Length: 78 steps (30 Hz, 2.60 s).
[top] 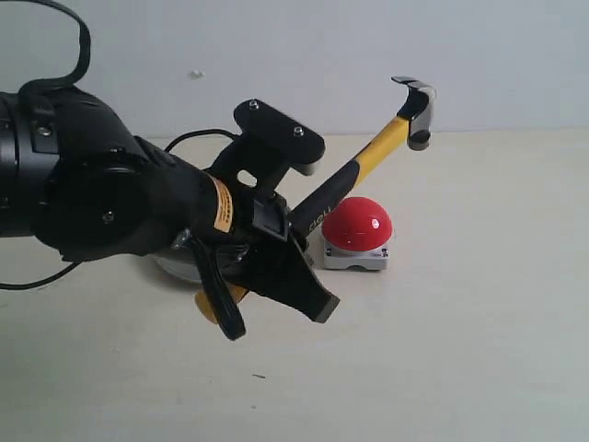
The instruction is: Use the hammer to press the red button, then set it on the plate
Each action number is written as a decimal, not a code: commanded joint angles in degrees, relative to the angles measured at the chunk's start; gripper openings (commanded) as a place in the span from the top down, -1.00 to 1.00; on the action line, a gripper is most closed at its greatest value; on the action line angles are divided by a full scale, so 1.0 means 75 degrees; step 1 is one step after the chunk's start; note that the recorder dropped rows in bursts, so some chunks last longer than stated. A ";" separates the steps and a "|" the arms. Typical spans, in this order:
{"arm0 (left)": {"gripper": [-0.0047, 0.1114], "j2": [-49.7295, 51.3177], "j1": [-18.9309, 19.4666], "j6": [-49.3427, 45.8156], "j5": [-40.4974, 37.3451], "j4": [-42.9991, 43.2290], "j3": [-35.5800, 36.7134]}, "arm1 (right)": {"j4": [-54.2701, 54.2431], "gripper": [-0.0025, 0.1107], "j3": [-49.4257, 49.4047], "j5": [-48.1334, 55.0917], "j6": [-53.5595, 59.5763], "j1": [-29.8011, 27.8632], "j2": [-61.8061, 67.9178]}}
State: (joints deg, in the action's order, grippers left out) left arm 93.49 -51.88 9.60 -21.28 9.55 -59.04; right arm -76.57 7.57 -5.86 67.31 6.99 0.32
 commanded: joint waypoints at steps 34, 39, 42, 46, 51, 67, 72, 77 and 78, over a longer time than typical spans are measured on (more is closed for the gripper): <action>0.92 -0.0374 0.0324 0.0075 0.0543 -0.0017 0.0328 | 0.0058 0.96 -0.0031 -0.0002 0.0003 -0.0047 -0.0043; 0.92 -0.0374 0.0659 0.0714 0.0730 -0.0051 0.0328 | 0.0058 0.96 -0.0031 -0.0002 0.0003 -0.0047 -0.0043; 0.92 -0.0329 0.0570 0.0786 0.0607 -0.0109 0.0328 | 0.0058 0.96 -0.0031 -0.0002 0.0003 -0.0047 -0.0043; 0.92 -0.0245 0.0358 0.0786 0.0567 -0.0209 0.0328 | 0.0058 0.96 -0.0031 -0.0002 0.0003 -0.0047 -0.0043; 0.92 -0.0245 0.0197 0.0753 0.0410 -0.0169 0.0328 | 0.0058 0.96 -0.0031 -0.0002 0.0003 -0.0047 -0.0043; 0.92 -0.0092 0.0061 0.2180 0.1253 -0.0154 0.0289 | 0.0058 0.96 -0.0031 -0.0002 0.0003 -0.0047 -0.0043; 0.92 0.0005 0.0008 0.2180 0.1568 -0.0154 0.0289 | 0.0061 0.96 -0.0031 -0.0017 0.0003 -0.0047 -0.0043; 0.92 0.0005 0.0056 0.2214 0.1252 -0.0154 0.0289 | 0.0061 0.96 -0.0031 -0.0017 0.0003 -0.0047 -0.0043; 0.92 0.0005 0.0056 0.2232 0.1252 -0.0154 0.0289 | 0.0061 0.96 -0.0031 -0.0017 0.0003 -0.0047 -0.0043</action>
State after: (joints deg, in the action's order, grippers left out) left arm 94.18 -51.67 25.85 -14.96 7.93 -56.03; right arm -76.57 7.57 -5.91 67.31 6.99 0.32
